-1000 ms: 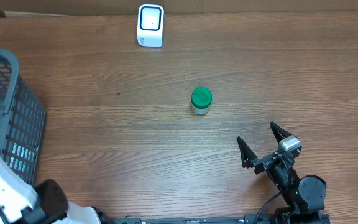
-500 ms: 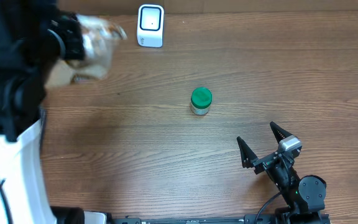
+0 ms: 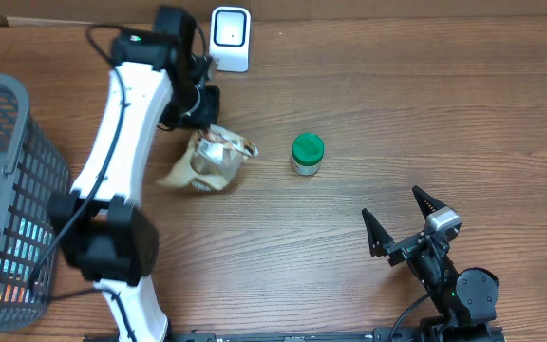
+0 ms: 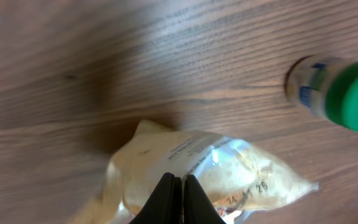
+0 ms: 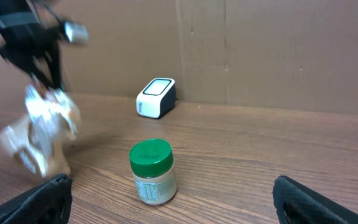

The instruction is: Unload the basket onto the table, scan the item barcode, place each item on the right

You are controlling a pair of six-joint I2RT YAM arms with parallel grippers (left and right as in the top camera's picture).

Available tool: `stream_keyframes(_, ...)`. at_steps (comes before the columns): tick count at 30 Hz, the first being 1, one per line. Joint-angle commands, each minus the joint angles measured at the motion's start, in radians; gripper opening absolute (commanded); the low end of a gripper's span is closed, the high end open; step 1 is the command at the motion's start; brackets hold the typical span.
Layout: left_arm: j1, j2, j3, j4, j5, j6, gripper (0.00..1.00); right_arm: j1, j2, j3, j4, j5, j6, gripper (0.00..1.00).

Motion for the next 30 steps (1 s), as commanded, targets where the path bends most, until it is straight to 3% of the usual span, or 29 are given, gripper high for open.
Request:
stream_keyframes(1, -0.002, 0.085, -0.041, 0.053, 0.066, -0.008, 0.16, -0.003, -0.007, -0.01, 0.006, -0.004, -0.001, 1.0)
stream_keyframes(2, -0.002, 0.107, -0.041, 0.066, 0.066, -0.008, 0.53, -0.003, -0.007, -0.01, 0.006, -0.004, -0.001, 1.0)
stream_keyframes(3, -0.002, 0.128, -0.041, 0.082, 0.066, -0.008, 0.97, -0.003, -0.007, -0.01, 0.006, -0.004, -0.001, 1.0)
stream_keyframes(4, -0.002, 0.141, -0.041, 0.097, 0.066, -0.008, 1.0, -0.003, -0.007, -0.01, 0.006, -0.004, -0.001, 1.0)
stream_keyframes(12, 0.036, 0.141, 0.045, 0.153, 0.064, -0.008, 1.0, -0.003, -0.007, -0.01, 0.006, -0.004, -0.001, 1.0)
stream_keyframes(19, 0.047, 0.14, 0.229, -0.057, 0.066, -0.008, 1.0, -0.003, -0.007, -0.01, 0.006, -0.004, -0.001, 1.0)
stream_keyframes(27, 0.045, 0.139, 0.228, -0.248, 0.063, 0.049, 1.0, -0.003, -0.007, -0.01, 0.006, -0.004, -0.001, 1.0)
stream_keyframes(30, 0.045, 0.104, 0.228, -0.254, 0.058, 0.048, 0.91, -0.003, -0.007, -0.01, 0.006, -0.004, -0.001, 1.0)
